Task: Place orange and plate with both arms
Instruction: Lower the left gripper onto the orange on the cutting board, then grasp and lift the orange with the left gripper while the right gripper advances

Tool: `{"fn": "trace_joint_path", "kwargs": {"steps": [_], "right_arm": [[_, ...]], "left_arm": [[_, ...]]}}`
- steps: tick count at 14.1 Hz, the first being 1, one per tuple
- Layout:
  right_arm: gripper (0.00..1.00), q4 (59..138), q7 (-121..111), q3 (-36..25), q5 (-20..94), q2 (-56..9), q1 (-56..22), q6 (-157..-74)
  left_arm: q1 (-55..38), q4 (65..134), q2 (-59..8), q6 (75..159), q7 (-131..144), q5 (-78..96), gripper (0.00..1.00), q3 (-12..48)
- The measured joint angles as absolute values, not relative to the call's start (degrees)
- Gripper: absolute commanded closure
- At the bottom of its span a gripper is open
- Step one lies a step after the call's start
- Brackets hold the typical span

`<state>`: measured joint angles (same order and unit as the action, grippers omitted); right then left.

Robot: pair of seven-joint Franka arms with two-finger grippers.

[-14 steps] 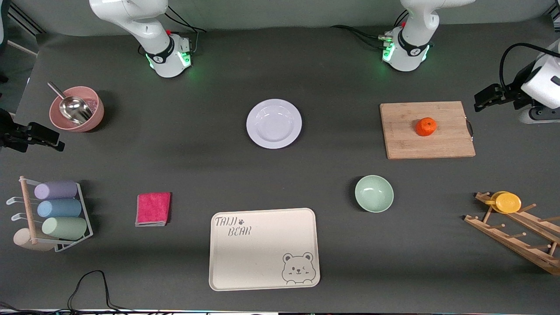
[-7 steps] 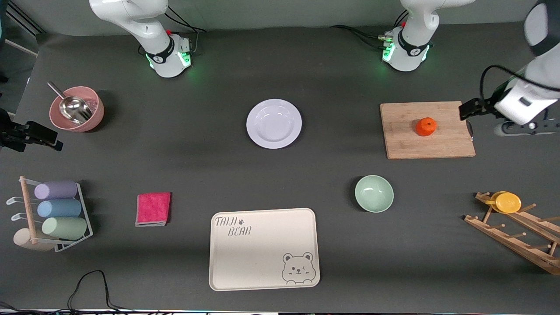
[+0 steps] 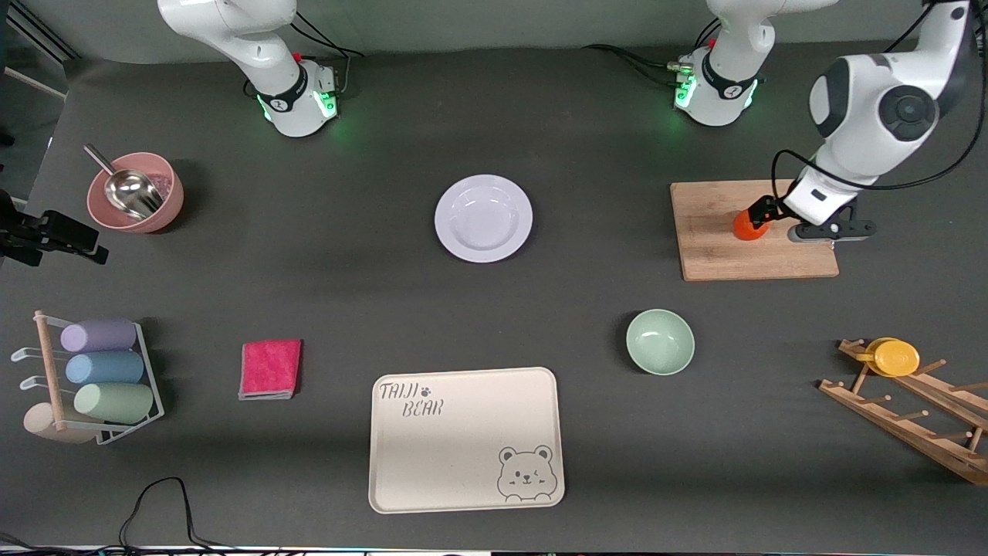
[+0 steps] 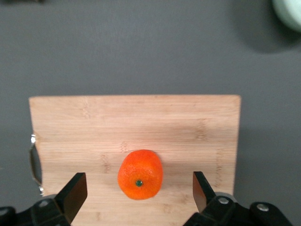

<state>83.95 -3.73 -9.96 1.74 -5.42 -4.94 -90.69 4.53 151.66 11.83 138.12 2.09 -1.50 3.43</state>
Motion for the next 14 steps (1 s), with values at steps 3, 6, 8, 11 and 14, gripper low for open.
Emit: {"fn": "trace_joint_path", "kwargs": {"steps": [3,6,8,11,14], "right_arm": [[0.00,84.2,-3.7,-9.7,1.8,-4.3,-5.3,-88.4],[0.00,88.1,-3.6,-9.3,1.9,-0.3,-7.1,-87.7],[0.00,93.3,-3.3,-9.2,1.9,3.8,-7.9,-88.5],[0.00,103.2,-1.3,-9.2,1.9,11.2,-9.2,-92.2],[0.00,110.0,2.6,-9.1,2.0,16.8,-12.9,-93.5]], "left_arm": [[6.4,155.8,9.5,143.9,1.9,-1.5,0.00,3.3],[6.5,156.1,6.7,145.3,1.9,-1.5,0.00,3.3],[6.5,156.1,5.5,145.4,1.9,-1.5,0.00,3.3],[6.5,156.1,3.9,146.1,1.9,-1.5,0.00,3.3],[6.5,156.1,2.1,146.4,1.9,-1.5,0.00,3.3]]}}
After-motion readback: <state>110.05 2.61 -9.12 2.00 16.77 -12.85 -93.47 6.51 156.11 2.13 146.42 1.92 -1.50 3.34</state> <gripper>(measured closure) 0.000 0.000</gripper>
